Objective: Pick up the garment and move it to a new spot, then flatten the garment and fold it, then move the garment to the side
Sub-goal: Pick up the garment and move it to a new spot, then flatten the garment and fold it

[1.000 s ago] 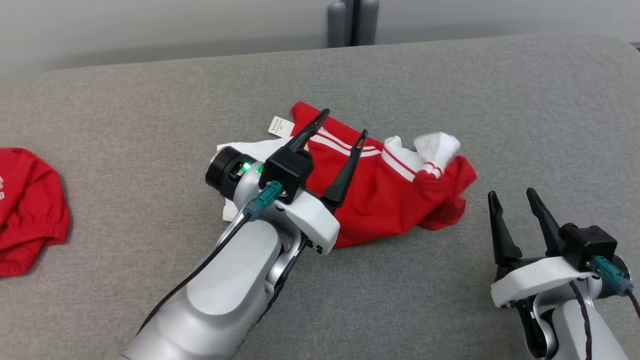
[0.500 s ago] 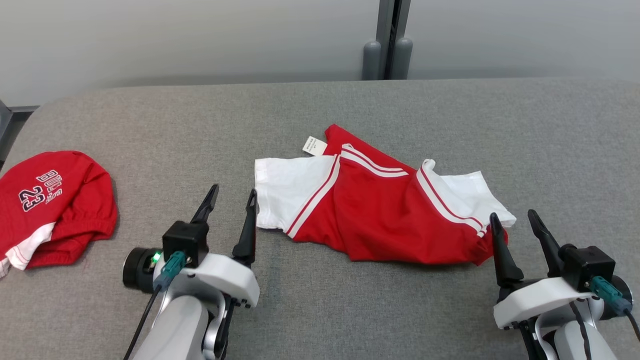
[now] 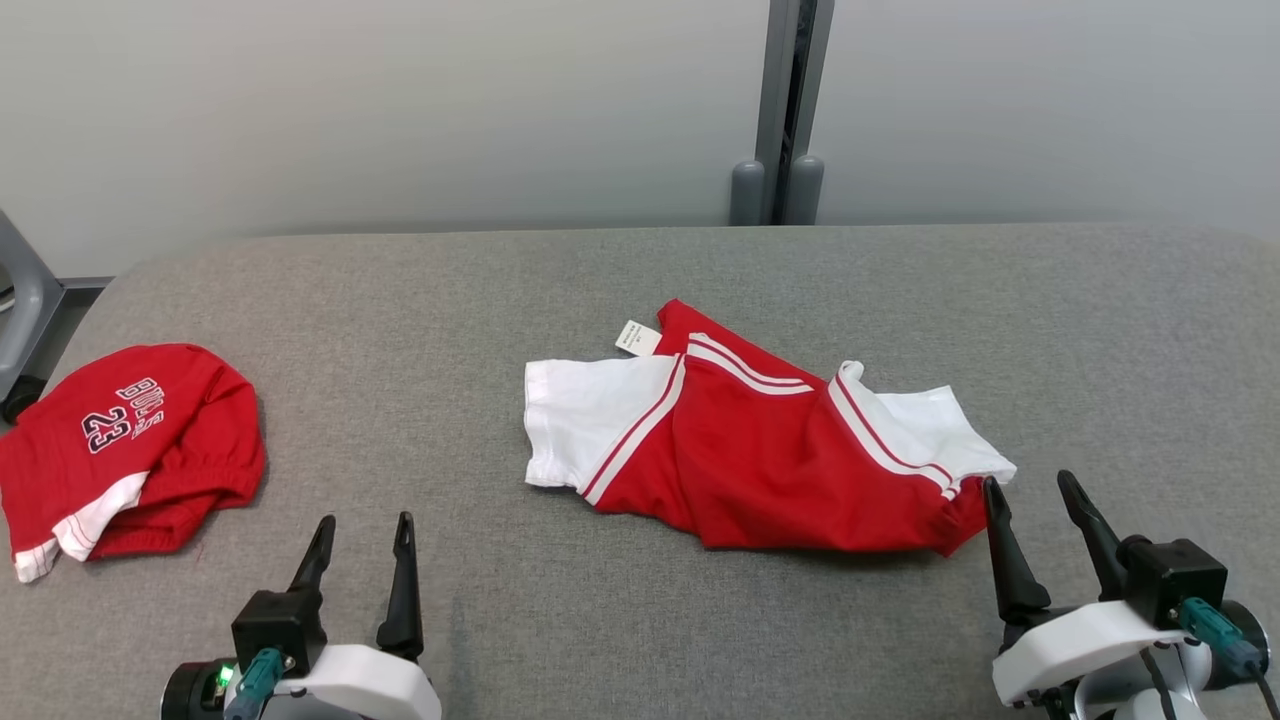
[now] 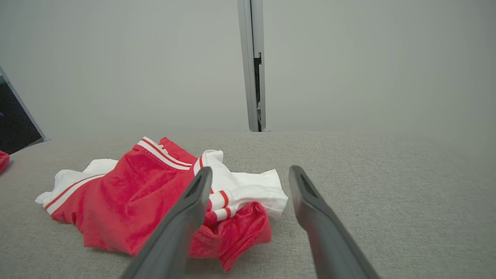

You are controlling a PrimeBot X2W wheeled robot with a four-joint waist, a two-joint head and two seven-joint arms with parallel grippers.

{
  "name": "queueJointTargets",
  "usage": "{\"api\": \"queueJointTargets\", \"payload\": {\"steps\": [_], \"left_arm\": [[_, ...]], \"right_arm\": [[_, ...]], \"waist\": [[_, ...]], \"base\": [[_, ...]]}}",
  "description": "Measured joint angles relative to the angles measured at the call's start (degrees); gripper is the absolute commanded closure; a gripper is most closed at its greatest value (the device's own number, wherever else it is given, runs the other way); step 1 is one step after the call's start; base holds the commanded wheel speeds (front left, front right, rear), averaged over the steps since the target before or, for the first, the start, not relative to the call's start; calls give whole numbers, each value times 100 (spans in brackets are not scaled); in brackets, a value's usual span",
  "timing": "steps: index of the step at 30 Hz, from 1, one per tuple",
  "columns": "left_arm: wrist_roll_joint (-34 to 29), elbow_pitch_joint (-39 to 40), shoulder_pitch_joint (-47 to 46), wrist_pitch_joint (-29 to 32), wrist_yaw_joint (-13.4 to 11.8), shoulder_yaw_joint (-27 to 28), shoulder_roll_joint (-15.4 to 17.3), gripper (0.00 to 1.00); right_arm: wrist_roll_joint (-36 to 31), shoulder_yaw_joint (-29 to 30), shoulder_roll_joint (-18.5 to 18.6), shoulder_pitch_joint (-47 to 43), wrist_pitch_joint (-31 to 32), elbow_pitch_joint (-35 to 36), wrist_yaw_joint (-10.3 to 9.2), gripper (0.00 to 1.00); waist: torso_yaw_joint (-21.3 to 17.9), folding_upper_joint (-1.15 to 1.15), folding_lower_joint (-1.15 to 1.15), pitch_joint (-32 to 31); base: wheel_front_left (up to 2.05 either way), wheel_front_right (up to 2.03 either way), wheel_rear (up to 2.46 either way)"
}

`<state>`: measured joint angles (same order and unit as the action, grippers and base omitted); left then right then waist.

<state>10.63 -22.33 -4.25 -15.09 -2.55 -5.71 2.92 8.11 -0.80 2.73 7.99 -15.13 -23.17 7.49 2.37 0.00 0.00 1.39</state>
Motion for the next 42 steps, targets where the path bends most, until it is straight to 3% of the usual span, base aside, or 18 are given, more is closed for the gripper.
{"api": "queueJointTargets", "payload": {"steps": [30,39,42], "left_arm": [[55,33,-93,0,0,-122,-13,0],[58,40,-392,1,56,-330,-13,0],[58,31,-550,0,102,-443,-13,0]], "right_arm": [[38,73,0,156,0,-8,0,0],[-245,293,9,937,-1,-202,0,0],[-315,331,104,1461,1,-800,1,0]], "waist": [[-112,0,0,324],[-50,0,0,790],[33,0,0,1028]], "base": [[0,0,0],[0,0,0],[0,0,0]]}}
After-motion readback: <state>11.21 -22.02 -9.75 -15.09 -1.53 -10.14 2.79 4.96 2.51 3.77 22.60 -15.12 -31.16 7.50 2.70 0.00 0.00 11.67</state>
